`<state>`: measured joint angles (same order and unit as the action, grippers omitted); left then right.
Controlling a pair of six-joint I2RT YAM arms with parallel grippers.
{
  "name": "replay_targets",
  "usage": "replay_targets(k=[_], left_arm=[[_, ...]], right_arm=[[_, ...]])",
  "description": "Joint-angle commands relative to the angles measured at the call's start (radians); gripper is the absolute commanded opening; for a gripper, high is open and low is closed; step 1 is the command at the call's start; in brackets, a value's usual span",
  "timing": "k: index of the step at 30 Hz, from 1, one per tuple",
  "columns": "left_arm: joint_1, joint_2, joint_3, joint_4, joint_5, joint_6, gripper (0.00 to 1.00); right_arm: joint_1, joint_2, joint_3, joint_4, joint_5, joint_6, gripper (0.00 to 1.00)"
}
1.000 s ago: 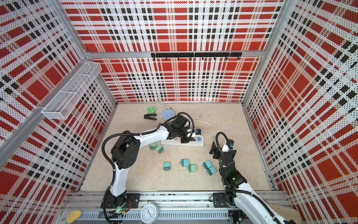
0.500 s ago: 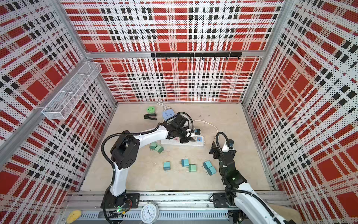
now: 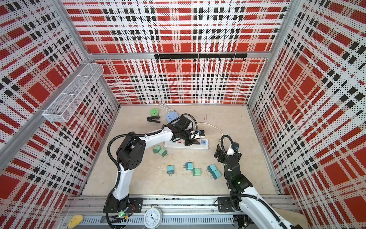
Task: Insert the plug
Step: 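Lower the pink charger with the left gripper into the socket beside the blue USB panel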
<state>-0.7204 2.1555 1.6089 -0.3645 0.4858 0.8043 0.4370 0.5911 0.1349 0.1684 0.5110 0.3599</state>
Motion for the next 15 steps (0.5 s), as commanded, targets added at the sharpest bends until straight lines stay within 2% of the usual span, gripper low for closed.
replay_targets(k=[1, 7, 15], left_arm=[[-0.002, 0.040, 0.017, -0.052, -0.034, -0.008, 0.00], [-0.007, 0.051, 0.030, -0.071, -0.044, -0.020, 0.00], [-0.035, 0.076, 0.068, -0.088, -0.063, -0.167, 0.00]], right_arm=[[-0.003, 0.010, 0.028, 0.038, -0.006, 0.008, 1.00], [-0.003, 0.013, 0.029, 0.041, -0.003, 0.008, 1.00], [-0.003, 0.016, 0.030, 0.041, -0.002, 0.008, 1.00]])
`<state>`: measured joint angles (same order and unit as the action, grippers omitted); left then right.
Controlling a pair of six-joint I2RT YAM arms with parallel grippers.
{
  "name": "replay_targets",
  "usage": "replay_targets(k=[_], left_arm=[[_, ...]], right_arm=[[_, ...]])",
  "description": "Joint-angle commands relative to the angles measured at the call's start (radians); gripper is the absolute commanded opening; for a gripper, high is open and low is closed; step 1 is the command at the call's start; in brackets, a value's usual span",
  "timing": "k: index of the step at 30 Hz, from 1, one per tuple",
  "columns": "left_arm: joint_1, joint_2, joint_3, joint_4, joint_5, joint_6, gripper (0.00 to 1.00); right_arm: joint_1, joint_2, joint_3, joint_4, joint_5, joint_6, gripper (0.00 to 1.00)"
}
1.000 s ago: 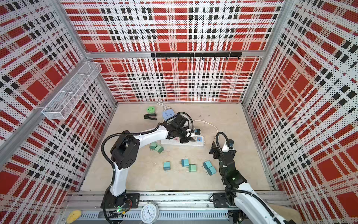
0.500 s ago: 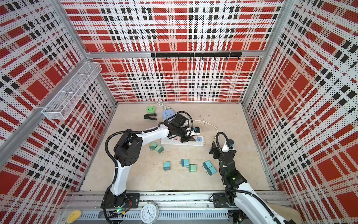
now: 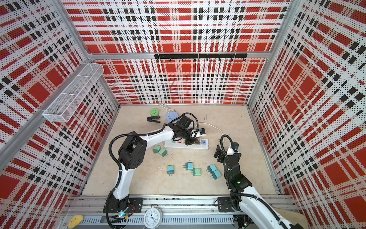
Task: Insert the plug
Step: 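Lower the pink charger with the left gripper into the socket beside the blue USB panel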
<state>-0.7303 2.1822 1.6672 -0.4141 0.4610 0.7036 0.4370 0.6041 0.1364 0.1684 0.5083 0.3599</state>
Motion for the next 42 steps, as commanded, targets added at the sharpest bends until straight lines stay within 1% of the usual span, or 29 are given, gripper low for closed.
replay_targets(k=[1, 5, 10, 12, 15, 19, 22, 27, 29, 30, 31, 33, 37, 41, 42], left_arm=[[-0.029, 0.047, 0.007, -0.041, -0.040, -0.082, 0.00], [-0.039, 0.016, -0.046, -0.026, -0.070, -0.169, 0.00], [-0.050, -0.035, -0.151, 0.057, -0.090, -0.252, 0.00], [-0.048, -0.041, -0.177, 0.086, -0.088, -0.251, 0.00], [-0.043, -0.025, -0.185, 0.091, -0.119, -0.248, 0.00], [-0.044, 0.000, -0.215, 0.119, -0.103, -0.251, 0.00], [-0.044, -0.002, -0.245, 0.146, -0.101, -0.245, 0.00], [-0.042, -0.031, -0.254, 0.139, -0.108, -0.229, 0.00], [-0.041, -0.053, -0.250, 0.128, -0.130, -0.230, 0.24], [-0.041, -0.064, -0.244, 0.122, -0.143, -0.229, 0.84], [-0.042, -0.074, -0.236, 0.108, -0.158, -0.220, 0.99], [-0.041, -0.094, -0.212, 0.079, -0.181, -0.207, 0.99], [-0.044, -0.150, -0.161, 0.027, -0.192, -0.193, 0.99], [-0.062, -0.255, -0.178, 0.026, -0.224, -0.186, 0.99], [-0.070, -0.289, -0.189, 0.027, -0.251, -0.188, 0.99]], right_arm=[[-0.003, 0.003, 0.029, 0.040, 0.000, 0.008, 1.00], [-0.003, 0.003, 0.029, 0.040, -0.001, 0.010, 1.00], [-0.003, 0.007, 0.030, 0.044, -0.002, 0.010, 1.00], [-0.003, 0.008, 0.028, 0.043, -0.005, 0.010, 1.00], [-0.003, 0.006, 0.029, 0.042, -0.003, 0.009, 1.00], [-0.003, 0.007, 0.031, 0.041, -0.004, 0.010, 1.00], [-0.003, 0.016, 0.034, 0.039, -0.006, 0.010, 1.00], [-0.003, 0.028, 0.039, 0.040, -0.014, 0.008, 1.00], [-0.003, 0.035, 0.043, 0.039, -0.020, 0.005, 1.00], [-0.003, 0.039, 0.046, 0.037, -0.025, 0.005, 1.00], [-0.003, 0.044, 0.048, 0.038, -0.028, 0.002, 1.00], [-0.003, 0.057, 0.052, 0.041, -0.032, 0.002, 1.00], [-0.003, 0.075, 0.060, 0.040, -0.029, 0.002, 1.00], [-0.003, 0.093, 0.074, 0.021, 0.006, 0.019, 1.00], [-0.003, 0.097, 0.077, 0.019, 0.013, 0.023, 1.00]])
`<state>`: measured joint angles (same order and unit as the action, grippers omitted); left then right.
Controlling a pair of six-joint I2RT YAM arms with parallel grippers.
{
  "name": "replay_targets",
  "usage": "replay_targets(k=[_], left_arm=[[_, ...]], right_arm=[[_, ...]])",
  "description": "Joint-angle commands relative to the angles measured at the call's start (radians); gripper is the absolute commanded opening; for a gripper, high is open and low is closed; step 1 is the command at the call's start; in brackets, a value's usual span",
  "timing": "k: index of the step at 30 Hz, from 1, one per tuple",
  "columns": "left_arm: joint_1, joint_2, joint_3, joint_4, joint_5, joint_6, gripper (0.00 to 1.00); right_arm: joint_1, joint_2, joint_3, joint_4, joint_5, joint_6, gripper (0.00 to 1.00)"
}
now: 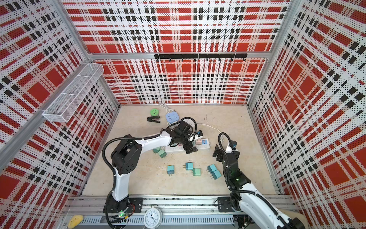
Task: Insert the plug
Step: 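Lower the pink charger with the left gripper into the socket beside the blue USB panel, then open the left gripper and lift it off the plugged pink charger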
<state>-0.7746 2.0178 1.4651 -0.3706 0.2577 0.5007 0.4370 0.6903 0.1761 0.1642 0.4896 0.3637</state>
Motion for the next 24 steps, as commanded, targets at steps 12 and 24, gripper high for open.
replay_targets(k=[12, 24], left_arm=[[-0.096, -0.753, -0.527, 0.301, -0.562, -0.481, 0.99], [0.001, -1.140, -1.136, 0.885, -0.760, -0.575, 0.99]], right_arm=[[-0.003, -0.005, 0.039, -0.016, 0.072, 0.062, 1.00], [0.085, -0.119, 0.224, -0.598, -0.190, 0.341, 0.83]])
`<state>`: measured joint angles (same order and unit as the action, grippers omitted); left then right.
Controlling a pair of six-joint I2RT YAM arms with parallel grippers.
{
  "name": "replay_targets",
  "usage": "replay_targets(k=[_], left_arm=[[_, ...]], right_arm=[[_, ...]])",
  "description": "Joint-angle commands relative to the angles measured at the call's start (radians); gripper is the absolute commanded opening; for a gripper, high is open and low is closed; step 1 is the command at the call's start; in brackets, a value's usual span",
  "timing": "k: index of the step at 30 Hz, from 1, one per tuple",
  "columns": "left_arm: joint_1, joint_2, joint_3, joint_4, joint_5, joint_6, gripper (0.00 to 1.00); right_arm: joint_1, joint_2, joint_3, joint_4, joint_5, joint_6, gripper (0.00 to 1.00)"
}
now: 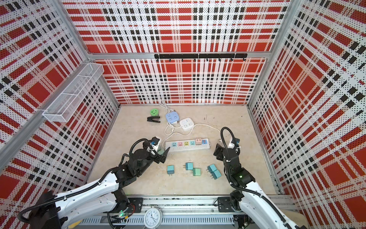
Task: Insert the plug
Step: 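Open the left gripper and lift it off the plugged pink charger, then lower the right gripper onto the mint-green charger and grasp it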
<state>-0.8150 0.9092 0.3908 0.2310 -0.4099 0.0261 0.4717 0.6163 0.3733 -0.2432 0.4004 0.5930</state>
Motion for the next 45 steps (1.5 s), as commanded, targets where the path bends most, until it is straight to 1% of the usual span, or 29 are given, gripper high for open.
replay_targets(k=[1, 2, 3, 5, 8, 9, 12, 13, 15, 16, 18, 19, 21, 23, 25, 30, 35, 39, 45], left_arm=[[0.060, -0.029, -0.091, 0.337, -0.056, -0.096, 0.99], [0.066, -0.029, -0.107, 0.374, -0.059, -0.092, 0.99], [0.065, -0.032, -0.110, 0.380, -0.100, -0.100, 0.99], [0.065, -0.045, -0.107, 0.369, -0.145, -0.110, 0.99], [0.066, -0.065, -0.118, 0.370, -0.154, -0.111, 0.99], [0.068, -0.071, -0.125, 0.373, -0.165, -0.112, 0.99], [0.089, -0.119, -0.155, 0.373, -0.221, -0.181, 0.99], [0.097, -0.140, -0.166, 0.364, -0.233, -0.202, 0.99], [0.099, -0.185, -0.182, 0.354, -0.304, -0.283, 0.99], [0.099, -0.209, -0.179, 0.322, -0.296, -0.289, 0.99], [0.096, -0.244, -0.139, 0.202, -0.258, -0.258, 0.99], [0.091, -0.247, -0.116, 0.164, -0.262, -0.257, 0.99], [0.076, -0.233, -0.083, 0.134, -0.249, -0.235, 1.00], [0.058, -0.202, -0.062, 0.134, -0.210, -0.202, 0.99], [0.050, -0.154, -0.040, 0.133, -0.176, -0.185, 1.00], [0.043, -0.059, 0.024, 0.100, -0.172, -0.184, 0.99], [0.043, -0.053, 0.025, 0.094, -0.161, -0.185, 0.99], [0.043, -0.059, 0.023, 0.095, -0.158, -0.185, 1.00], [0.045, -0.052, 0.025, 0.096, -0.157, -0.186, 0.99]], right_arm=[[0.086, -0.063, 0.028, -0.214, -0.109, 0.130, 0.82], [0.127, -0.078, 0.031, -0.240, -0.104, 0.151, 0.80], [0.172, -0.089, 0.034, -0.268, -0.085, 0.176, 0.79], [0.286, -0.099, 0.045, -0.318, -0.020, 0.224, 0.76], [0.432, -0.055, 0.070, -0.344, 0.072, 0.278, 0.73], [0.486, -0.018, 0.083, -0.349, 0.104, 0.298, 0.73], [0.617, 0.129, 0.131, -0.352, 0.185, 0.358, 0.73], [0.652, 0.184, 0.149, -0.352, 0.212, 0.374, 0.73], [0.703, 0.305, 0.199, -0.370, 0.258, 0.415, 0.73], [0.711, 0.360, 0.220, -0.377, 0.263, 0.428, 0.73], [0.713, 0.459, 0.256, -0.374, 0.261, 0.453, 0.72], [0.713, 0.498, 0.263, -0.361, 0.256, 0.455, 0.71], [0.713, 0.556, 0.275, -0.329, 0.239, 0.458, 0.70], [0.713, 0.601, 0.282, -0.304, 0.226, 0.459, 0.70], [0.711, 0.628, 0.288, -0.302, 0.231, 0.469, 0.70], [0.703, 0.674, 0.300, -0.302, 0.223, 0.470, 0.72], [0.655, 0.679, 0.258, -0.201, 0.151, 0.433, 0.69], [0.634, 0.713, 0.252, -0.176, 0.128, 0.423, 0.69], [0.633, 0.741, 0.239, -0.170, 0.123, 0.438, 0.68]])
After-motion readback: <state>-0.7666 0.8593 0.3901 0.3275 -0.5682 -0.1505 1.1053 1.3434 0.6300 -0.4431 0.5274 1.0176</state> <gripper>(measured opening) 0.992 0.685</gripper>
